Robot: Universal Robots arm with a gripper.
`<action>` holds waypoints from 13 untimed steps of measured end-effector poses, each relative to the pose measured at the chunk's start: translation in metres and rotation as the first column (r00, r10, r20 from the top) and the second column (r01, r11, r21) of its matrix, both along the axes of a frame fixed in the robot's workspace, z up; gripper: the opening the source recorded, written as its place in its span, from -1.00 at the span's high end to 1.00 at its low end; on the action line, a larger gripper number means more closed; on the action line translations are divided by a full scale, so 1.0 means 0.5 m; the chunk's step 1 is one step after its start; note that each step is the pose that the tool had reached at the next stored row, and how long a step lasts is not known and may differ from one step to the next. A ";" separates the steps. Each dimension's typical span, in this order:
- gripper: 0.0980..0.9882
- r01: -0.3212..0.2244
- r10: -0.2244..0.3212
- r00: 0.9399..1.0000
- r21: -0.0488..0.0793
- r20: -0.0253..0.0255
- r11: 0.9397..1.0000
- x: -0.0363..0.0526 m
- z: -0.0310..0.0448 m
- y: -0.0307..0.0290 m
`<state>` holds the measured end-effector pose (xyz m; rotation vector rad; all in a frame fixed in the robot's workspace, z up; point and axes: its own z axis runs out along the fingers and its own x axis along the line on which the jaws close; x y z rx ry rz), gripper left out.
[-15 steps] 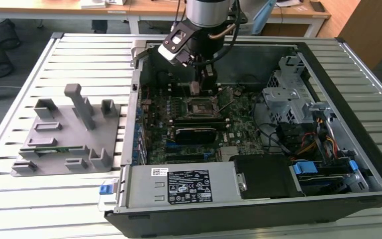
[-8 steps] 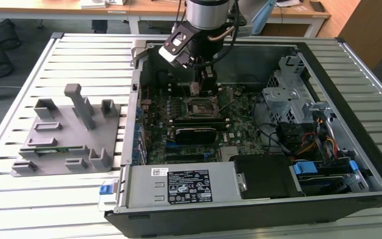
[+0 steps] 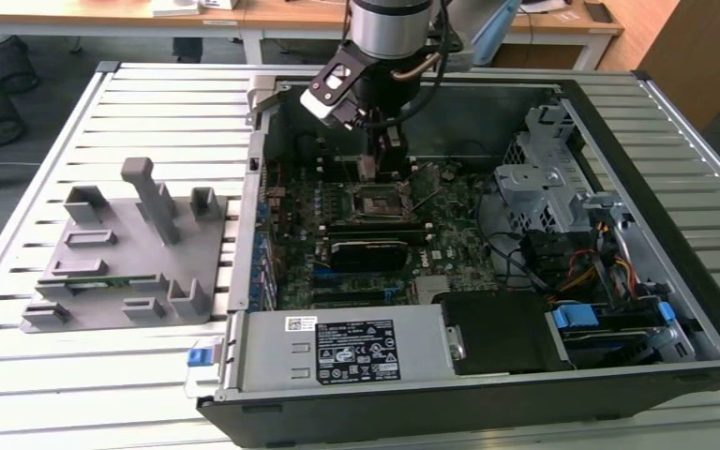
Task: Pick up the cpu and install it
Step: 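Place the cpu into insertion slot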
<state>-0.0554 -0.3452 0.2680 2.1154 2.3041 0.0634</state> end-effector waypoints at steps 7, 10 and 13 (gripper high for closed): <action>0.03 0.006 -0.006 1.000 0.000 0.000 1.000 0.001 -0.012 0.000; 0.03 0.008 -0.008 1.000 0.000 0.000 1.000 0.002 -0.016 0.000; 0.03 0.009 -0.009 1.000 -0.001 0.000 1.000 0.003 -0.018 0.000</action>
